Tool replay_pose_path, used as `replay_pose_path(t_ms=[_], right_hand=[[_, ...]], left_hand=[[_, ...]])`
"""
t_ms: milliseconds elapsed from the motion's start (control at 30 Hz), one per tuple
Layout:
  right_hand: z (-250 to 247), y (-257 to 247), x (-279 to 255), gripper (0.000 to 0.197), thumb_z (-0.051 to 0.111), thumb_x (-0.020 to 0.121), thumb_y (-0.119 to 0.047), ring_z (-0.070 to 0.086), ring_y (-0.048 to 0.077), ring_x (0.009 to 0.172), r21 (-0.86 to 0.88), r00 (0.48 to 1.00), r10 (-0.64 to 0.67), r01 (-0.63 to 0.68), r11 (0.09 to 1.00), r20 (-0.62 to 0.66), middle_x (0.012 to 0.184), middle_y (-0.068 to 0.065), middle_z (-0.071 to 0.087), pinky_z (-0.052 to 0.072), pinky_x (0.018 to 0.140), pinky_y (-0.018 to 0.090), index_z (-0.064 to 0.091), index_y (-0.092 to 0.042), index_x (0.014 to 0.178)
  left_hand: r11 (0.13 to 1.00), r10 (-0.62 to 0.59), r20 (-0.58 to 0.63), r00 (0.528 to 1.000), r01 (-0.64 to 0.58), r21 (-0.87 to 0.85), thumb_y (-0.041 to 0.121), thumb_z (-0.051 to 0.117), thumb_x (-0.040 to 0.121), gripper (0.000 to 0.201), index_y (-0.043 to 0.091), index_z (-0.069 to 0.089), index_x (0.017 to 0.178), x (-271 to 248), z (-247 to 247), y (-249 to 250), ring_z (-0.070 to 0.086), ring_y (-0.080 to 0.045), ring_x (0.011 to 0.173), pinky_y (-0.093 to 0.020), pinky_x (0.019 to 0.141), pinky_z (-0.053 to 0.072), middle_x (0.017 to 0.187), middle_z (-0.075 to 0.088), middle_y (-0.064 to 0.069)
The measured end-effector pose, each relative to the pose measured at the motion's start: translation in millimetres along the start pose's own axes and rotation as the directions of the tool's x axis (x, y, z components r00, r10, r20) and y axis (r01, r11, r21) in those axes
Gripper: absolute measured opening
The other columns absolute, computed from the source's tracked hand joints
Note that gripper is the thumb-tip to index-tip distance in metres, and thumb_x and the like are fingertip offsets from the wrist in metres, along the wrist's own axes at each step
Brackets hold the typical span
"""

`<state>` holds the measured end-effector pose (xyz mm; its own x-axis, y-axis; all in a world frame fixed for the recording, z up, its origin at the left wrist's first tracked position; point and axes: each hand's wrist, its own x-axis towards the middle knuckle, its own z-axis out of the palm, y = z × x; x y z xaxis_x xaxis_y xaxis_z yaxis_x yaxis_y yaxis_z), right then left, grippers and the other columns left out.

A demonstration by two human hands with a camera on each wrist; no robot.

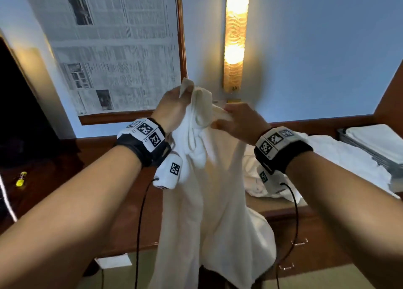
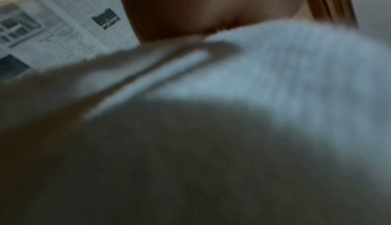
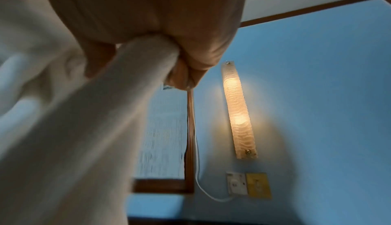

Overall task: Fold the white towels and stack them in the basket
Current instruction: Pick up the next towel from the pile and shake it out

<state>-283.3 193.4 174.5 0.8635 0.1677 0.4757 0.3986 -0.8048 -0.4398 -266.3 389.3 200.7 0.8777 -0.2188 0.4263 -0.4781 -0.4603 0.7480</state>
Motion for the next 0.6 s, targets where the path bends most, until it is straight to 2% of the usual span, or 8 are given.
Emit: replay_pose_path(t_ms=[100,167,233,300,367,467,533,600], right_hand=[[30,8,-28,0.024,0.068,0.091,-0.031,0.056,0.022,0.075,-0.060,0.996,0.085,-0.083,0.995,0.039,0.080,0.005,0.063,0.037,0.070,0.029,0.070,-0.007,0.091],[52,22,-44,0.027,0.064,0.094,-0.028,0.057,0.025,0.078,-0.063,0.977,0.200,-0.196,0.979,0.072,0.086,0.012,0.068,0.039,0.072,0.031,0.071,-0.002,0.091],[74,43,-60,0.025,0.063,0.094,-0.025,0.059,0.027,0.082,-0.075,0.944,0.303,-0.296,0.952,0.130,0.090,0.015,0.069,0.036,0.070,0.030,0.073,-0.003,0.091],[92,59,-72,0.018,0.062,0.094,-0.018,0.064,0.030,0.089,-0.078,0.917,0.349,-0.340,0.937,0.195,0.093,0.016,0.071,0.034,0.069,0.027,0.075,-0.006,0.092],[103,60,-74,0.017,0.059,0.093,-0.010,0.064,0.030,0.089,0.003,0.899,0.380,-0.390,0.921,0.217,0.090,0.014,0.070,0.035,0.067,0.026,0.076,-0.008,0.089],[109,41,-54,0.030,0.052,0.091,0.001,0.063,0.028,0.081,0.224,0.868,0.452,-0.491,0.841,0.205,0.083,0.011,0.067,0.047,0.067,0.030,0.070,-0.015,0.073],[105,19,-34,0.031,0.050,0.089,0.005,0.064,0.026,0.081,0.378,0.900,0.396,-0.436,0.817,0.181,0.084,0.011,0.068,0.052,0.072,0.032,0.070,-0.015,0.076],[96,-11,-11,0.022,0.052,0.089,0.006,0.059,0.017,0.075,0.386,0.974,0.198,-0.227,0.894,0.113,0.083,0.008,0.066,0.046,0.068,0.021,0.069,-0.008,0.084]], left_hand=[[0.999,0.042,-0.012,0.999,-0.042,0.011,0.035,0.036,0.109,0.041,0.006,0.065,0.106,-5,-17,8,0.061,-0.022,0.088,-0.033,0.081,0.046,0.100,0.067,-0.009],[0.999,0.031,-0.046,0.998,-0.029,0.030,0.038,0.037,0.108,0.041,0.010,0.066,0.101,-10,-28,5,0.061,-0.023,0.091,-0.036,0.083,0.044,0.100,0.067,-0.007],[0.998,0.005,-0.087,0.996,0.001,0.065,0.043,0.038,0.106,0.040,0.015,0.066,0.096,-18,-45,-4,0.061,-0.022,0.091,-0.039,0.087,0.044,0.099,0.068,-0.009],[1.000,-0.027,-0.113,0.993,0.027,0.003,0.041,0.041,0.106,0.045,0.005,0.066,0.097,-27,-60,-18,0.060,-0.021,0.087,-0.042,0.086,0.048,0.099,0.069,-0.022],[0.996,-0.076,-0.147,0.986,0.068,-0.061,0.035,0.044,0.106,0.043,-0.001,0.064,0.095,-35,-72,-34,0.058,-0.021,0.083,-0.037,0.079,0.046,0.097,0.067,-0.025],[0.977,-0.192,-0.146,0.971,0.174,-0.127,0.033,0.051,0.103,0.028,0.010,0.058,0.091,-49,-75,-51,0.050,-0.020,0.078,-0.033,0.073,0.037,0.086,0.056,-0.015],[0.957,-0.231,-0.103,0.968,0.206,-0.206,0.027,0.052,0.104,0.030,0.010,0.056,0.079,-57,-68,-56,0.051,-0.019,0.072,-0.031,0.070,0.039,0.077,0.055,-0.010],[0.945,-0.254,-0.065,0.965,0.233,-0.229,0.020,0.047,0.107,0.034,0.015,0.060,0.076,-65,-56,-54,0.057,-0.009,0.063,-0.021,0.064,0.044,0.068,0.063,0.003]])
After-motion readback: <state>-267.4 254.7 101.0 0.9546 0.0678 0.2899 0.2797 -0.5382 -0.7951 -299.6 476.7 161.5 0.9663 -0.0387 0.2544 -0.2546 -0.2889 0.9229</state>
